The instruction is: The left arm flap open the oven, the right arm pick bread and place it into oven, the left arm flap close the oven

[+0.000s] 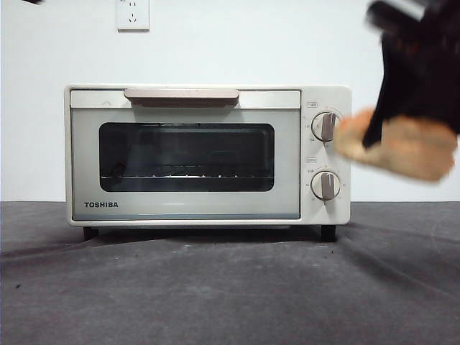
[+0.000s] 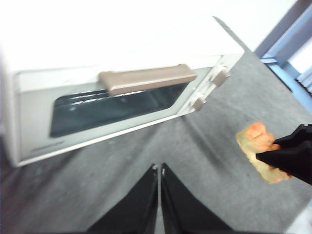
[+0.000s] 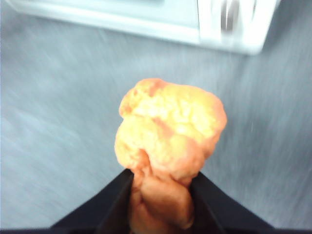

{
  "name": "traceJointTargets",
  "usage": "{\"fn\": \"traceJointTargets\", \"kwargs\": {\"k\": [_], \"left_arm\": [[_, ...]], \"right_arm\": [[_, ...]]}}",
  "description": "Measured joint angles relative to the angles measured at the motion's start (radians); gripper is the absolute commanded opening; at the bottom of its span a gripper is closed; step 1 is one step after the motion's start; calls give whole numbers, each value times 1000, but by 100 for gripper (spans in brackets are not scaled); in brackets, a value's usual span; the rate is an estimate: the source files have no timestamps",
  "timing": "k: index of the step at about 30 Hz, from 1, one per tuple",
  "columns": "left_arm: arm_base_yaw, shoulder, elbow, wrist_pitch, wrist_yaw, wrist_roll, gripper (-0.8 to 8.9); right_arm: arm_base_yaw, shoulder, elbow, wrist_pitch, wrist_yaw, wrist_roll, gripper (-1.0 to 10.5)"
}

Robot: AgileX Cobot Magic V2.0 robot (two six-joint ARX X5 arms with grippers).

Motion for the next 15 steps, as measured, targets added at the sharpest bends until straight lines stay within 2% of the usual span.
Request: {"fn": "traceJointTargets", "kwargs": {"k": [9,15], "left_arm": [[-124,228,108,192,-137,-12,16],[-176,399,220,200,-184,37,16]], "right_arm": [[0,-77,90,-71,0,0,127],[0,-108,97,-91,-1,0,127]]}}
